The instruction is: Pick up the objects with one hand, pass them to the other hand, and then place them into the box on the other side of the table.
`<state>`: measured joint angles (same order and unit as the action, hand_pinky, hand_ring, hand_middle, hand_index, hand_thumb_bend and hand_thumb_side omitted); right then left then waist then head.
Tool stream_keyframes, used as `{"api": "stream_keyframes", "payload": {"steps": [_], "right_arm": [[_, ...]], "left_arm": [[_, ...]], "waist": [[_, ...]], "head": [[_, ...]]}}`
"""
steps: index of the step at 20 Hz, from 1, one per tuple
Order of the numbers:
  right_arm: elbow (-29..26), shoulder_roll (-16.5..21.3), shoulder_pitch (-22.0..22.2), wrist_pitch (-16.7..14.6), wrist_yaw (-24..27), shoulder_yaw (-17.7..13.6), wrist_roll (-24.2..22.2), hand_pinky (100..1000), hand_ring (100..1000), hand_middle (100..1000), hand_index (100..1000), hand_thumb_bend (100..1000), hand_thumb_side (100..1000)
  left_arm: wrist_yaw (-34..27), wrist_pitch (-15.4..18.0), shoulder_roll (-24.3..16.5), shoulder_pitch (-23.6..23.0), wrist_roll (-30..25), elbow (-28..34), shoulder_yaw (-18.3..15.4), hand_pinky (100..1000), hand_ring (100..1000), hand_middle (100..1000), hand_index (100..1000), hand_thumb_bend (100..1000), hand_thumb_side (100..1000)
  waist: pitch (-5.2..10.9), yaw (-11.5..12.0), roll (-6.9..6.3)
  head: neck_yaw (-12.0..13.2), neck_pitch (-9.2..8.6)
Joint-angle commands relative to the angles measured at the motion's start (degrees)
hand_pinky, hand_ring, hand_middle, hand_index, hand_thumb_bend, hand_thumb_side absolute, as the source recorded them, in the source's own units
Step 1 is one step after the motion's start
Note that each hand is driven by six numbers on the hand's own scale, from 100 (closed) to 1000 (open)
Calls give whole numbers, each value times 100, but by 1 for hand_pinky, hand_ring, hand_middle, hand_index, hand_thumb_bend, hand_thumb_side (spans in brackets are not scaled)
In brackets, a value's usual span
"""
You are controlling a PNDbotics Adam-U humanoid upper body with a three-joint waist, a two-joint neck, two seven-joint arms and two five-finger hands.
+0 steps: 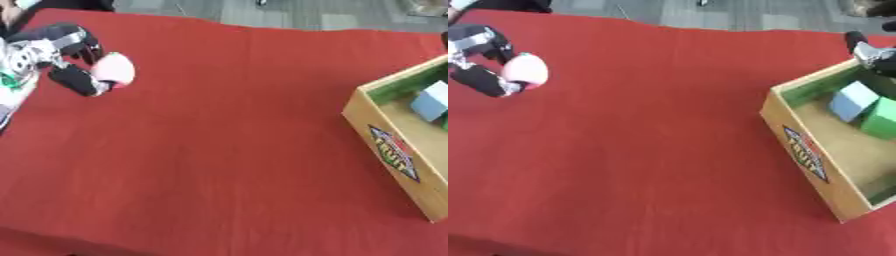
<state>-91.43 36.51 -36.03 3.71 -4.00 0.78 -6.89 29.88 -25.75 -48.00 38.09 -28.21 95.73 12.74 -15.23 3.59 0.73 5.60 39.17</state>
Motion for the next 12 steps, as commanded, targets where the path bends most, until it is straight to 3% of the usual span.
{"api": "stream_keyframes", "payload": {"steps": [1, 5, 12], "right_arm": [[-156, 89, -147, -3, 64, -22, -21, 844, 879, 714, 837, 337, 197], [-339, 48, -215, 24, 177, 24, -17, 842, 877, 717, 839, 357, 183], [-755, -307, -626, 97, 361, 300, -341, 844, 880, 727, 847, 538, 152]], "left_arm": [[-170, 23, -306, -50, 350, 529, -180, 795, 671, 600, 463, 270, 100], [-181, 137, -328, -224, 695, 982, -200, 776, 646, 585, 458, 256, 100], [102, 333, 71, -260, 1209, 1411, -64, 750, 601, 547, 452, 235, 100]], "waist": [[238, 11, 6], [250, 5, 44], [268, -19, 96]], "head": [[-46, -38], [-109, -82], [-351, -133]]}}
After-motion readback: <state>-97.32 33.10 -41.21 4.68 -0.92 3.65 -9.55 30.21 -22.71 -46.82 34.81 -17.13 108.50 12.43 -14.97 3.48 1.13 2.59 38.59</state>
